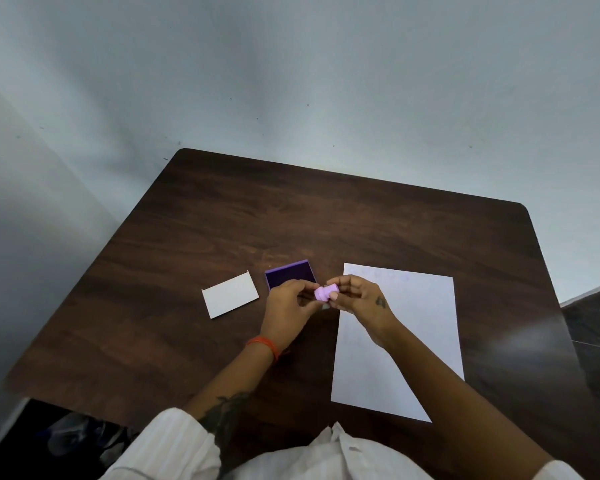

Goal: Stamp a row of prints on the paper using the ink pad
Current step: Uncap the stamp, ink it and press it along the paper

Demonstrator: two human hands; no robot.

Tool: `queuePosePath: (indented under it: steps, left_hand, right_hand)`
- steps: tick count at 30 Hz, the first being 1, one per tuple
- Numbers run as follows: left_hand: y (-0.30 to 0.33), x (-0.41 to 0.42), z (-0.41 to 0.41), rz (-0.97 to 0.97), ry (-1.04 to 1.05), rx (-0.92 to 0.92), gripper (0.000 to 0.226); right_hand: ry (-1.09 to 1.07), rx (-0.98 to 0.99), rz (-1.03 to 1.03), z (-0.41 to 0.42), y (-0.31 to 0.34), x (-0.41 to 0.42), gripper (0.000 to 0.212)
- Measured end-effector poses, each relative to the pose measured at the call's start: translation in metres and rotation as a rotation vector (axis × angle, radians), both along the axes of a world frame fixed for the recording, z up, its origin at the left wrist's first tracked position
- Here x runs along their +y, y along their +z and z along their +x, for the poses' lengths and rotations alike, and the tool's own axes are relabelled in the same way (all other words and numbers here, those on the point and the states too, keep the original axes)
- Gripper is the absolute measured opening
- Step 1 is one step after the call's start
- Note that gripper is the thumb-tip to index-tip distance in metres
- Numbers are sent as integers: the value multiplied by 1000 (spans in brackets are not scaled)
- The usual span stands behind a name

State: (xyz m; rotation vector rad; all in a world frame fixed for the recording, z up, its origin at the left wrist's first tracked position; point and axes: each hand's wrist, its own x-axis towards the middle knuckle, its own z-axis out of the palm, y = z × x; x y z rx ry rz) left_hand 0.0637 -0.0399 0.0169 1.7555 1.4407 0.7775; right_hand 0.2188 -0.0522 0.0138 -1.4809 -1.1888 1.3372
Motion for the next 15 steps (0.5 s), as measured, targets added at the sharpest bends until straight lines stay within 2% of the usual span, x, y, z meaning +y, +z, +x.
queuePosePath:
  steps: [5, 9, 15]
  left_hand:
    - [4, -2, 2, 36, 4, 36, 28]
    - [5, -3, 1, 49, -12, 57, 29]
    - [3, -2, 1, 49, -18, 51, 29]
  right_hand:
    - [-50, -35, -73, -4, 6, -1, 22]
    - [-40, -85, -24, -3, 8, 1, 21]
    - [-47, -49, -55, -1, 12, 1, 18]
